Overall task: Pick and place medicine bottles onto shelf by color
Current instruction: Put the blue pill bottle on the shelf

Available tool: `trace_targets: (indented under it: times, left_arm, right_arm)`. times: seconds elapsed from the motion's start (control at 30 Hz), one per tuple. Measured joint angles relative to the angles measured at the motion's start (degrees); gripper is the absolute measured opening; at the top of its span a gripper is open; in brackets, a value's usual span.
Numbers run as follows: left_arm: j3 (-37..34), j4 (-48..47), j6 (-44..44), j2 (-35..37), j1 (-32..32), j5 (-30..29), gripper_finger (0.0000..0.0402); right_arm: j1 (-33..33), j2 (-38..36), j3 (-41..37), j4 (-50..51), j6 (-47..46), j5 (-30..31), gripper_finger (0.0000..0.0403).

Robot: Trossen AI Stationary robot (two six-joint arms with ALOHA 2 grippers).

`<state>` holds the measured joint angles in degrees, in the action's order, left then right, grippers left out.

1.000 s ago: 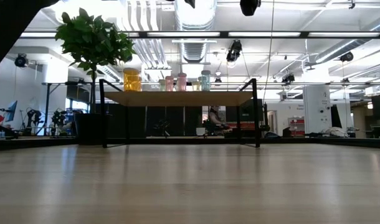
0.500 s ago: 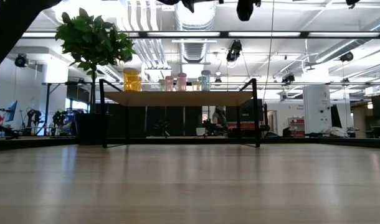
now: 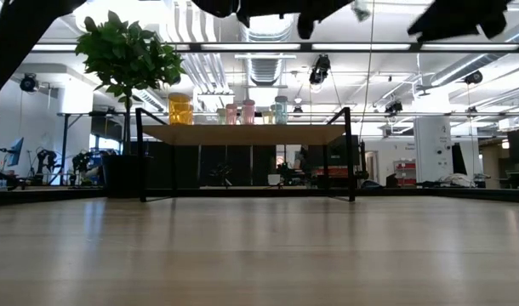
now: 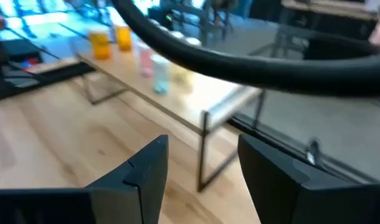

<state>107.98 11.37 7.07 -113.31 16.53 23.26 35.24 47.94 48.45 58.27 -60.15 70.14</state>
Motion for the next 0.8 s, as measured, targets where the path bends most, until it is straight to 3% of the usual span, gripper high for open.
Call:
trace_targets:
  times: [0.13,0.4,0.57,0.8]
  left_arm:
    - [0.00,-0.44,-0.07,0.12,3.42,-4.79,0.0104]
    - [-2.19,-8.84,-6.31,0.18,9.77,-17.81,0.0105]
    - [-5.90,-11.27,-7.18,0.18,12.27,-18.01,0.0105]
    - [-11.56,-10.00,-8.98,0.10,14.34,-18.05,0.0105]
  right_arm:
    - [-1.06,0.03,0.00,10.29,-9.26,-0.67,0.0180]
    - [-4.10,-0.33,0.00,13.47,-9.70,3.70,0.0176]
    - [-8.82,-0.81,-0.02,13.47,-9.31,7.02,0.0174]
    - [-15.86,-1.92,-0.02,13.39,-9.28,6.55,0.0173]
